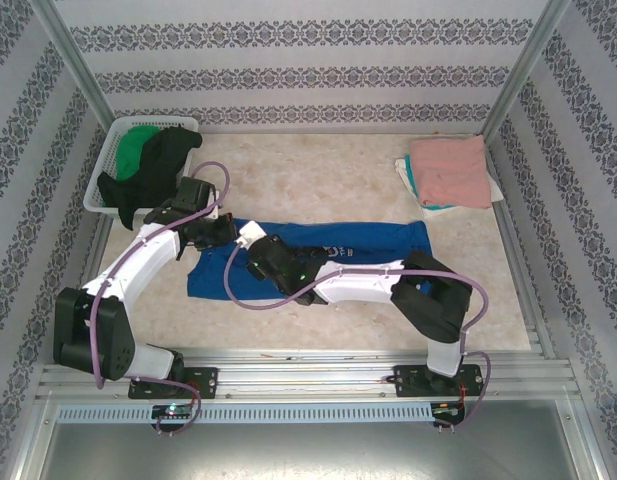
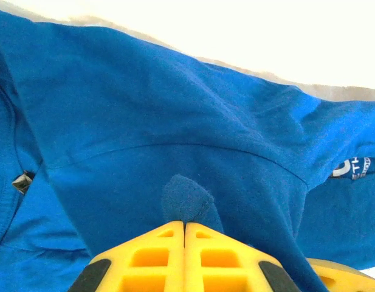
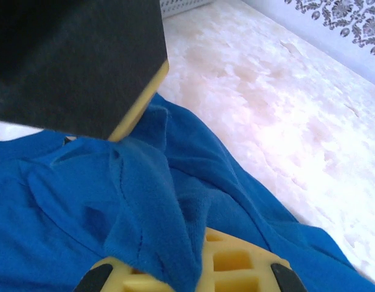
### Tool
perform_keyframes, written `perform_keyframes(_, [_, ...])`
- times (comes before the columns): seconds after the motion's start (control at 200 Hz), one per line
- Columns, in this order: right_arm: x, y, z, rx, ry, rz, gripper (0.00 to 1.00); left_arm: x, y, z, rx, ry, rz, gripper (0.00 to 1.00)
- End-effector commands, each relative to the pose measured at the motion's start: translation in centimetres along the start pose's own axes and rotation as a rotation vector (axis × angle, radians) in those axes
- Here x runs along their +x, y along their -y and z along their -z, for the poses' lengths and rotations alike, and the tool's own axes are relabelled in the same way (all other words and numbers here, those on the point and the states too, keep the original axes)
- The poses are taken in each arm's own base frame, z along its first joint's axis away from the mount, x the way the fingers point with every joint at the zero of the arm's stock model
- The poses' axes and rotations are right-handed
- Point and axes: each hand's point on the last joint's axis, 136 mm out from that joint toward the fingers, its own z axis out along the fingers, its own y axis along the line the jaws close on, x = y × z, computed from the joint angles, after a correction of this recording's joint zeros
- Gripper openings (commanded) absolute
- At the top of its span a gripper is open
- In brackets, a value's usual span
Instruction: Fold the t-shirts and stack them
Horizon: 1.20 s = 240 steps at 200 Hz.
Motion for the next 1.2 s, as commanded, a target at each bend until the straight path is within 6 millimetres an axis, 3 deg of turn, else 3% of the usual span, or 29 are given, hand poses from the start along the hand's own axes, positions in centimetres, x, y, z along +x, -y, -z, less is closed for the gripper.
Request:
perform_keyframes(0.0, [1.3, -0.2, 0.7, -0.083, -0.063, 0.021, 0.0, -0.8, 0.3, 1.2, 0.007, 0.032, -0.028, 0.0])
perform_keyframes(0.275, [2.8, 0.3, 1.1, -0.149, -0.118, 0.008, 0.0, 0.3, -0.2, 1.4, -0.003, 0.016, -0.03, 0.0])
perform_keyframes(0.44, [3.3, -1.3, 1.6, -0.253, -0.146, 0.041, 0.0, 0.9, 0.1, 2.1, 0.02, 0.013, -0.025, 0.0])
perform_keyframes(0.634, [5.1, -2.4, 3.0, -0.366, -0.193, 0.076, 0.0, 4.0, -1.1, 2.8, 0.003, -0.017, -0.001, 0.0])
perform_keyframes(0.784, [6.3, -2.7, 2.8, -0.393, -0.223, 0.101, 0.0, 6.9, -2.2, 1.9, 0.01, -0.041, 0.052, 0.0])
perform_keyframes(1.019, [7.1, -4.0, 2.8, -0.474, -0.284, 0.113, 0.3, 9.1, -3.1, 0.5, 0.02, -0.084, 0.093, 0.0])
perform_keyframes(1.059, [7.3, -3.8, 3.0, -0.473, -0.284, 0.112, 0.32, 9.1, -3.1, 0.6, 0.02, -0.082, 0.093, 0.1])
perform_keyframes(1.129, [7.3, -3.1, 3.4, -0.453, -0.281, 0.105, 0.36, 8.9, -2.9, 1.0, 0.024, -0.068, 0.082, 0.11])
perform_keyframes(1.194, [7.3, -2.3, 4.1, -0.443, -0.279, 0.087, 0.36, 8.6, -3.0, 1.4, 0.014, -0.046, 0.076, 0.21])
